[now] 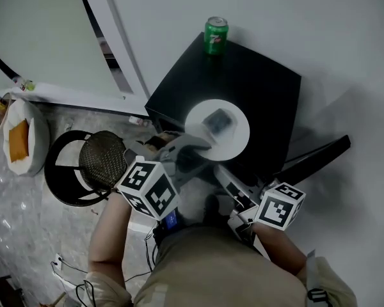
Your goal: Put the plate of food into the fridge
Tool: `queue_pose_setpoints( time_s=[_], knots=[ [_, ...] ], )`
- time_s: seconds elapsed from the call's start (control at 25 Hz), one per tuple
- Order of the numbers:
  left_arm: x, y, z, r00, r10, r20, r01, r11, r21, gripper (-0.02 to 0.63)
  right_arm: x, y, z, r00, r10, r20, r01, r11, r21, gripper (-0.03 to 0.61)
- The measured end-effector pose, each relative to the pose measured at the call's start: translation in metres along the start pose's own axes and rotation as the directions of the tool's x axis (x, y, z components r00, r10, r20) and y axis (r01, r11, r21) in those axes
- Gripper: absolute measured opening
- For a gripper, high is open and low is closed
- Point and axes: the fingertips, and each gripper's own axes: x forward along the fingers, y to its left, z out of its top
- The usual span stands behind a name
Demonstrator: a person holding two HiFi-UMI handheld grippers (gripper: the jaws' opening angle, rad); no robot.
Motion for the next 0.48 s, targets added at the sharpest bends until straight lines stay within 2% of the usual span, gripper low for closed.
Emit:
queue_pose_setpoints(
  time_s=[0.2, 0.48],
  knots=[
    [-0.006, -0.009, 0.002, 1.000, -0.017, 0.021, 0.017, 1.000, 0.009, 0.100, 0.008, -0.003, 0.008, 0.998, -0.004, 0.062, -0.005, 0.990, 0.142, 0.147],
    [-0.015, -0.022, 0.004, 0.999, -0.039, 0.034, 0.038, 0.999, 0.027, 0.098, 0.018, -0.002, 0.003, 0.999, 0.025, 0.039, -0.033, 0.976, 0.215, 0.134]
  ],
)
